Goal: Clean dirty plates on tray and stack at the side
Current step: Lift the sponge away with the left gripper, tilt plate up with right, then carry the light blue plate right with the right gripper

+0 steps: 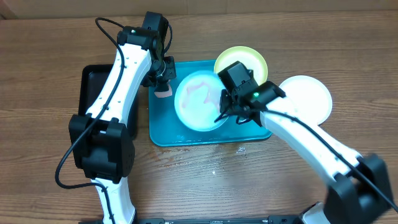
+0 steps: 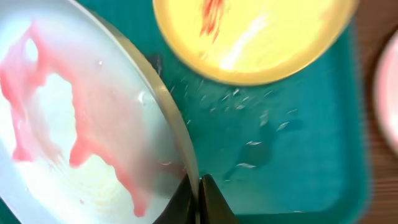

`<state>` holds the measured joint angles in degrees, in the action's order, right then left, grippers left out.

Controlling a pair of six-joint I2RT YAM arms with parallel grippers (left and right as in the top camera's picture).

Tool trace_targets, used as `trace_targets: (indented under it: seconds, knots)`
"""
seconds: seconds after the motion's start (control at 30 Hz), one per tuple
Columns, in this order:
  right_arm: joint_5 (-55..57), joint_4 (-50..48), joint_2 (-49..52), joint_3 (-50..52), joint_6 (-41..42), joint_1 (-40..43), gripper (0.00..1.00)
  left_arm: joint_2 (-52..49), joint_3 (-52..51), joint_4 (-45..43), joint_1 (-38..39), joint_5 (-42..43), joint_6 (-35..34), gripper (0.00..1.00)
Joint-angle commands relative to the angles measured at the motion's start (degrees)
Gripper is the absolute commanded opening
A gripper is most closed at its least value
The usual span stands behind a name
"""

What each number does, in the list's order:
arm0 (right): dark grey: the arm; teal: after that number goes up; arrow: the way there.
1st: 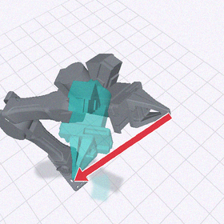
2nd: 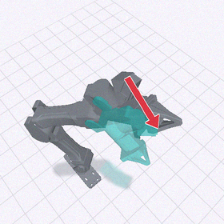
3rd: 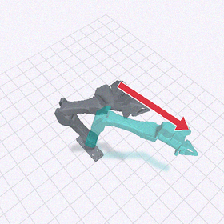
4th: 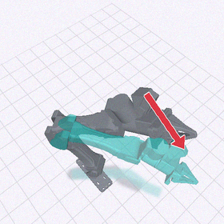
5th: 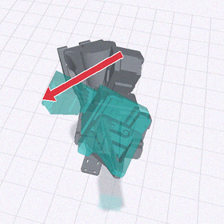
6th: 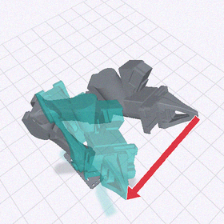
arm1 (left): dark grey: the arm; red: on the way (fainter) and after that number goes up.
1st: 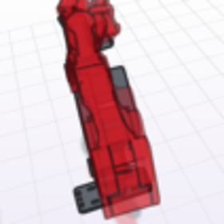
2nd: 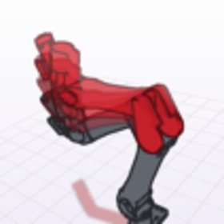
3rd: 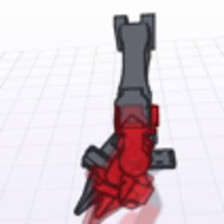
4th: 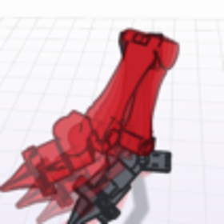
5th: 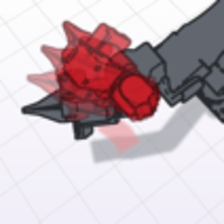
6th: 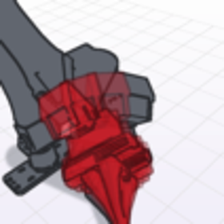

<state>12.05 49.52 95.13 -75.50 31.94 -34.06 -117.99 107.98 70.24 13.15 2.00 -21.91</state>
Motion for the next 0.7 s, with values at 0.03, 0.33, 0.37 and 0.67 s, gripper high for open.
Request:
trace_targets:
  seconds: [0.03,0.33,0.37,0.67]
  knots:
    - [19.61,1.46,-3.63,-1.51,-0.92,-4.31,0.04,0.17,-0.24,-1.16,0.74,1.03,0.44,0.04]
    - [50.25,6.16,-5.09,-1.51,-0.87,-16.09,0.04,0.17,-0.26,-1.25,0.76,1.03,0.46,0.04]
    - [53.83,6.69,-5.09,-1.51,-0.87,-17.70,0.04,0.15,-0.26,-1.27,0.76,1.03,0.44,0.04]
    - [78.09,5.95,-5.09,-1.51,-1.22,-28.41,0.04,0.15,-0.26,-1.25,0.74,1.03,0.46,0.04]
